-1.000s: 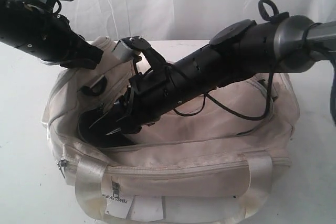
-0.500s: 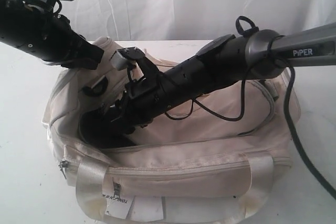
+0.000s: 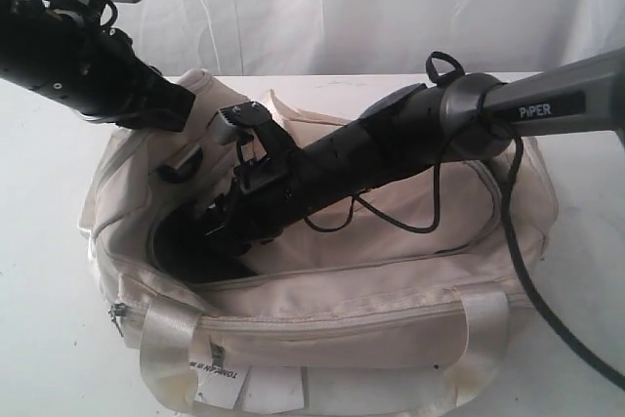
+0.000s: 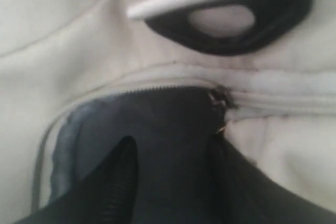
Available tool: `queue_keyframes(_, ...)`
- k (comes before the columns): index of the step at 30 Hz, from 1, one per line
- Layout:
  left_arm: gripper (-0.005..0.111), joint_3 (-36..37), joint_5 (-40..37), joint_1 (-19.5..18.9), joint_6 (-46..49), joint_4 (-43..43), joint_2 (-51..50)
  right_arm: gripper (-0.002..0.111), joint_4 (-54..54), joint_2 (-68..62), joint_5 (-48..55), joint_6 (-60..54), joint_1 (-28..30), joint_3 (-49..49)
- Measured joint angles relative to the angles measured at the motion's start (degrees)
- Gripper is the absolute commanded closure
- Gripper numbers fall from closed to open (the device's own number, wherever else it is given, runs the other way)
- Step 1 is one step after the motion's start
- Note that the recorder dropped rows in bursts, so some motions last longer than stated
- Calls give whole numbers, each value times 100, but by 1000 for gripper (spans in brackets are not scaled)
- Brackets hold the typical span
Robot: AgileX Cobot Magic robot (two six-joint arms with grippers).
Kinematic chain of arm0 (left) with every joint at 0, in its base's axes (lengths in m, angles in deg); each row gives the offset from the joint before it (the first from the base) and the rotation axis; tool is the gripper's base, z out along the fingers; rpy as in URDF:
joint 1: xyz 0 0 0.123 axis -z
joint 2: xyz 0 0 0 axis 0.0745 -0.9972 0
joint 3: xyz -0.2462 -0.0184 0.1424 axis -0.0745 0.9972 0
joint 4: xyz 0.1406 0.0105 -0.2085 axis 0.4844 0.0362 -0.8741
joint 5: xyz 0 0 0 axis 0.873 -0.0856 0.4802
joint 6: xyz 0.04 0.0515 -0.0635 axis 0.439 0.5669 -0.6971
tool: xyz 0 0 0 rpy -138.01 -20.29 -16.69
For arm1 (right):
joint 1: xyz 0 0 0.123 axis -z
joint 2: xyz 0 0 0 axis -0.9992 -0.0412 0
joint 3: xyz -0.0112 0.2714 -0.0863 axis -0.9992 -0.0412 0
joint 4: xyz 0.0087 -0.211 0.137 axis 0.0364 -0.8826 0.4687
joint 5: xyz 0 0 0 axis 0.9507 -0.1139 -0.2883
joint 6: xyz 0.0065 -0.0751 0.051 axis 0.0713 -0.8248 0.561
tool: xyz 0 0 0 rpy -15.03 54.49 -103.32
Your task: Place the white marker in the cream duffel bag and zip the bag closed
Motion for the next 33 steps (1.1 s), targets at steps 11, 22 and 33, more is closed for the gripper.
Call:
queue_keyframes(11, 89, 0, -25, 0, 680, -762, 0, 77, 213, -283, 51, -80, 0, 483)
queue_keyframes(22, 89, 0, -142, 0, 872, -841, 0, 108, 159, -385, -9, 132, 0, 503)
queue_keyframes(33, 89, 0, -120, 0, 974, -852, 0, 108, -1988, 36, 293, 1655, 0, 518)
